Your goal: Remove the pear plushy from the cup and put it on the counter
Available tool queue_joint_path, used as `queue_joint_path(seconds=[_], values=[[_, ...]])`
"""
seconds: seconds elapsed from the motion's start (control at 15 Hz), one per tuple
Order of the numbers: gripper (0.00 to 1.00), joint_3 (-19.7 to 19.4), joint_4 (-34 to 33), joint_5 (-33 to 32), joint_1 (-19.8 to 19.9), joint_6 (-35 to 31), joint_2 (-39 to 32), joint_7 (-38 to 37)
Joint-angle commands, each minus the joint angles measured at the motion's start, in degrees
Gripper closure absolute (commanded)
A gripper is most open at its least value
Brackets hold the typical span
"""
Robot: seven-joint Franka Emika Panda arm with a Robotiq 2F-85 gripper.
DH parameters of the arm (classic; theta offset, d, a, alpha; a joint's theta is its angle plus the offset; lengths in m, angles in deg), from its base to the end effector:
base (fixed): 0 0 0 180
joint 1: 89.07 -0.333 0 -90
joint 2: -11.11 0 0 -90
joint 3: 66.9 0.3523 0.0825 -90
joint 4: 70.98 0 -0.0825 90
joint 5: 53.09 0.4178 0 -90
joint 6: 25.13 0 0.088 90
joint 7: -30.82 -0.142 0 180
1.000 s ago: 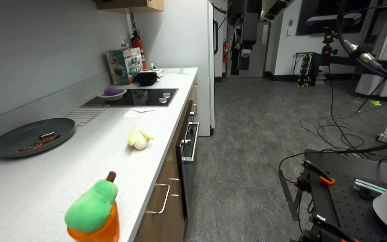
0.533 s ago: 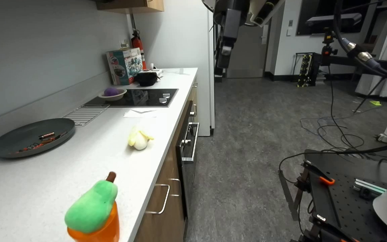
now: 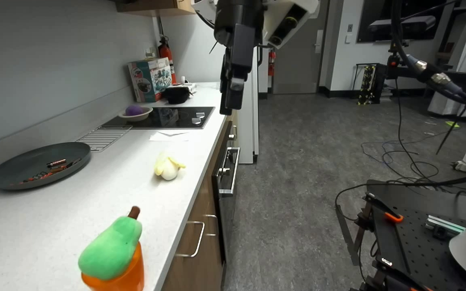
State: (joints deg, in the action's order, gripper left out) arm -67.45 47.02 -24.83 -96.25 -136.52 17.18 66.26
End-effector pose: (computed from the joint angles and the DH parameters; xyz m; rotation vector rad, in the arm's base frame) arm 0.5451 0.1110 0.4808 -2.5905 -0.7295 -0.1440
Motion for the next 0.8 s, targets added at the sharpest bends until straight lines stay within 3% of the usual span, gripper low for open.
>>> queue_joint_path(seconds=[0.0, 0.27, 0.33, 0.73], values=[[0.00, 2.84, -4.51, -0.09, -0.68, -1.05, -4.55, 2.77], [0.00, 5.73, -6.92, -2.74, -0.62, -2.39, -7.73, 2.08], [0.00, 5.59, -4.36, -1.27, 0.05, -1.86, -5.56, 1.53], [0.00, 5.88, -4.36, -1.40, 0.23, -1.98, -6.11, 1.44]])
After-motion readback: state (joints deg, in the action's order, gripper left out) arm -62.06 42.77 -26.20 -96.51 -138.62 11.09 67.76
